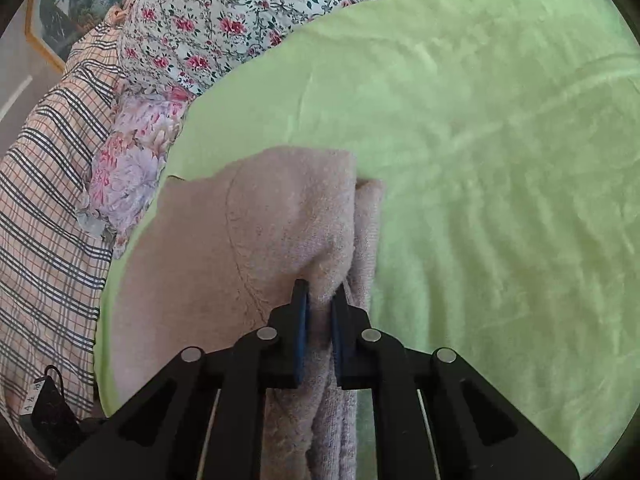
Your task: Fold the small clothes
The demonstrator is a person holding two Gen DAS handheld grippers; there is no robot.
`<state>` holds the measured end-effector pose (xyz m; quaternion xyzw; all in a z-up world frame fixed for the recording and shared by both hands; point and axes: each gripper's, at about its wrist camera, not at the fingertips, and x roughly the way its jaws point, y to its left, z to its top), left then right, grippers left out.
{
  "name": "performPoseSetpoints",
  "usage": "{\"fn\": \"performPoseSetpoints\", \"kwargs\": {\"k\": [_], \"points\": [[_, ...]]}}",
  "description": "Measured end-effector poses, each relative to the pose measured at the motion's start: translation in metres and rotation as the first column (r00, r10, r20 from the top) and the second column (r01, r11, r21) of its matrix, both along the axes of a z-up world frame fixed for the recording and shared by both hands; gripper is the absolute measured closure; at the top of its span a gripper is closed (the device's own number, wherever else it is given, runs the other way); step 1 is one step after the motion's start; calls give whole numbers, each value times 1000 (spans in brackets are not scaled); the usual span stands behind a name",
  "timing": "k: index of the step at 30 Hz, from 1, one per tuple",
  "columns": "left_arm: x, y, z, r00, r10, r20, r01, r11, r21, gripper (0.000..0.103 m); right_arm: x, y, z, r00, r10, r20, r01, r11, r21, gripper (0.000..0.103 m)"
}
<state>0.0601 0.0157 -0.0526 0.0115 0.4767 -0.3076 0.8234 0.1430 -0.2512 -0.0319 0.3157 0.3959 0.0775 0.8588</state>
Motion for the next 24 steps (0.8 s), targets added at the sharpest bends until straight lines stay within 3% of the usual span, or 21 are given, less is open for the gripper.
{"fn": "performPoseSetpoints", "kwargs": {"k": [5, 10, 16, 19, 24], "points": [[-6, 7, 27, 999, -33, 17, 33, 999, -34, 93, -41, -8, 34, 997, -34, 67, 36, 999, -32, 86], [-1, 19, 62, 997, 1, 75, 6, 995, -105, 88, -75, 10, 51, 992, 37, 121, -35, 999, -18, 86], [38, 20, 58, 996, 75, 55, -68, 991, -113, 88, -89, 37, 24, 994, 100, 35, -98, 993, -69, 86], [61, 4, 38, 998, 66, 15, -66, 997, -49, 94, -86, 37, 4, 996, 81, -35, -84, 990, -116, 88], [62, -6, 31, 998, 50, 30, -50, 999, -1, 94, -85, 33, -9, 997, 71, -37, -75, 992, -98, 90]]}}
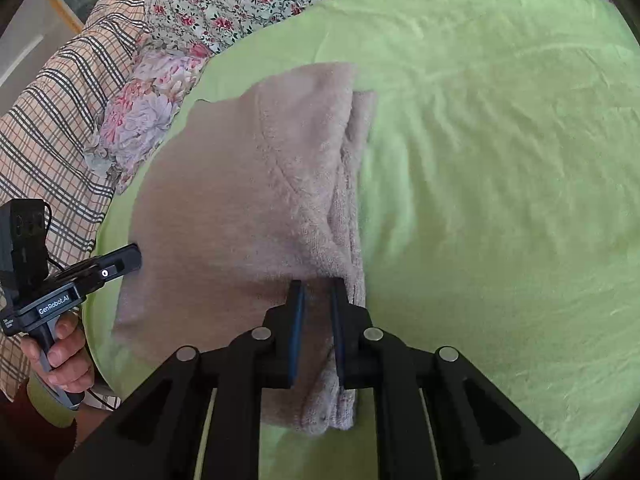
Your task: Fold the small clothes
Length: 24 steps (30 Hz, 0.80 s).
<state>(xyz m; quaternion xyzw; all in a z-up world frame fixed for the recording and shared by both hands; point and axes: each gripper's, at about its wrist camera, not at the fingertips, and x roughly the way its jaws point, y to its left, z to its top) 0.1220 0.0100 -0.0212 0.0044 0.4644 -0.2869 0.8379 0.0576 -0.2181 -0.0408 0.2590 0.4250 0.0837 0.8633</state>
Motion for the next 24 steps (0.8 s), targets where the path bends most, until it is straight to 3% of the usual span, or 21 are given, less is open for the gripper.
{"fn": "performPoseSetpoints", "kwargs": {"k": [9, 15, 18, 20, 24], "points": [[-16, 16, 14, 1000, 7, 21, -6, 999, -33, 93, -26, -3, 30, 996, -21, 85, 19, 999, 32, 86], [6, 18, 27, 997, 65, 38, -62, 995, -78, 91, 4, -11, 45, 991, -53, 125, 44, 996, 76, 86], [14, 10, 24, 998, 53, 40, -51, 997, -61, 91, 23, -5, 40, 995, -40, 97, 35, 998, 54, 86], [22, 3, 14, 998, 55, 21, -55, 998, 7, 91, 35, -4, 25, 998, -54, 31, 53, 998, 21, 86], [27, -1, 12, 999, 49, 20, -50, 998, 25, 90, 38, -9, 14, 998, -69, 14, 68, 994, 81, 86]]}}
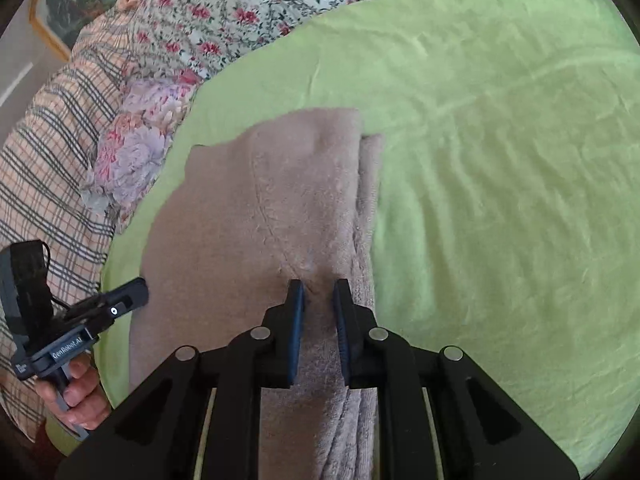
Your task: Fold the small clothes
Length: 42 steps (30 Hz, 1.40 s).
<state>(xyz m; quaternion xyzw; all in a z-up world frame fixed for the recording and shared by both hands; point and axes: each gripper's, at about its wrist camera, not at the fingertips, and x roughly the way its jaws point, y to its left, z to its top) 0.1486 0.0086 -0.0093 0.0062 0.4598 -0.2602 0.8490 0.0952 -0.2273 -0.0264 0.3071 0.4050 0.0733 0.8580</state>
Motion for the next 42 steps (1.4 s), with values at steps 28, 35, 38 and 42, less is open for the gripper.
{"fn": "performPoseSetpoints", "kwargs": {"k": [28, 35, 38, 42], "points": [[-89, 51, -37, 997, 33, -75, -26, 995, 95, 62, -93, 37, -6, 996, 71, -56, -78, 987, -142, 86], [-103, 55, -21, 998, 40, -42, -35, 993, 109, 60, -113, 39, 15, 999, 51, -18, -54, 986, -156, 81], [-110, 59, -11, 999, 44, -13, -42, 992, 117, 53, -126, 39, 28, 999, 47, 22, -42, 986, -161, 61], [-124, 60, 2, 998, 61, 24, -64, 989, 131, 35, -138, 44, 37, 997, 56, 44, -48, 984, -170, 58]]}}
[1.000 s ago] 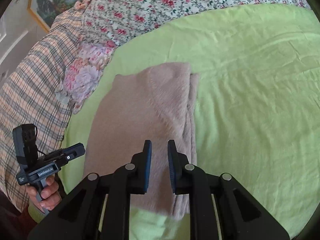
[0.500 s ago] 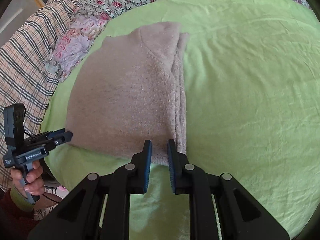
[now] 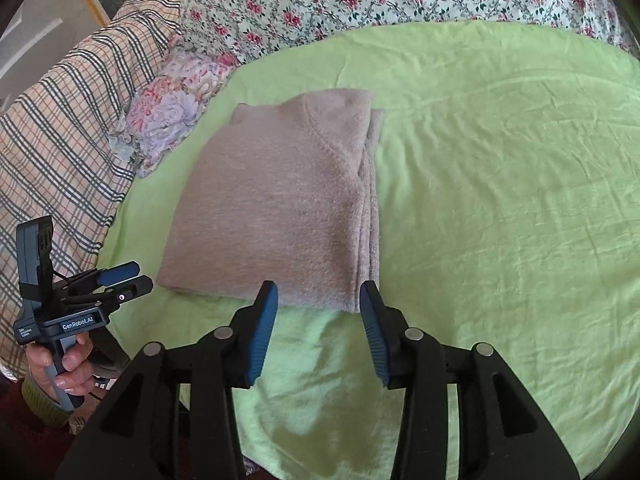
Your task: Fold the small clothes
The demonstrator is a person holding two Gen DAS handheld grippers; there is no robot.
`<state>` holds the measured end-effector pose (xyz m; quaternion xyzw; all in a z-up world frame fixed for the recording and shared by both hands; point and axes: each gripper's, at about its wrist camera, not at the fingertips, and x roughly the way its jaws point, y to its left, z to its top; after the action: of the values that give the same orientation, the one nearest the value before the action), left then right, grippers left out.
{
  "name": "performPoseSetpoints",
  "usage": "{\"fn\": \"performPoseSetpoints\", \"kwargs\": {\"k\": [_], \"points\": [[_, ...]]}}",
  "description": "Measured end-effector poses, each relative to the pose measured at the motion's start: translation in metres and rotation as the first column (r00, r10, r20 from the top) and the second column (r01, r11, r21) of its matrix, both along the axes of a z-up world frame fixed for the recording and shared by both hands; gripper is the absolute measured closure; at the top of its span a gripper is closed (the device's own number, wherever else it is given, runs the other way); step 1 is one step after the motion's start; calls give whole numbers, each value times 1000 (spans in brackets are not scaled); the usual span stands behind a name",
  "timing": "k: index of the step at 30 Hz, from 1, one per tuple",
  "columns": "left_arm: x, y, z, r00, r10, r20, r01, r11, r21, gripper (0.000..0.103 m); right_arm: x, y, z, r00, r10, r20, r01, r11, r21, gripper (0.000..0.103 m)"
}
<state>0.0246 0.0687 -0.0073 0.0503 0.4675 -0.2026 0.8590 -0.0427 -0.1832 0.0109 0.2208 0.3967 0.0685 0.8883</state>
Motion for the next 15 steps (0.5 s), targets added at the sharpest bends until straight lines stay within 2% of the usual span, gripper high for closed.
{"fn": "performPoseSetpoints", "kwargs": {"k": [2, 4, 7, 10, 15], "points": [[-9, 1, 5, 1000, 7, 18, -7, 1000, 15, 29, -7, 6, 3, 1000, 3, 8, -3, 1000, -16, 53], [-16, 2, 7, 999, 10, 32, -10, 1000, 27, 22, -14, 12, 5, 1000, 15, 18, -14, 999, -47, 40], [-32, 5, 7, 999, 17, 43, -20, 997, 71, 20, -27, 24, 5, 998, 49, 30, -46, 994, -96, 24], [-42, 7, 4, 999, 8, 36, -12, 995, 104, 20, -38, 37, 1, 996, 89, 21, -85, 987, -133, 17], [-53, 10, 0, 999, 12, 44, -18, 989, 147, 19, -42, 54, -11, 990, 139, -27, -142, 971, -193, 15]]}}
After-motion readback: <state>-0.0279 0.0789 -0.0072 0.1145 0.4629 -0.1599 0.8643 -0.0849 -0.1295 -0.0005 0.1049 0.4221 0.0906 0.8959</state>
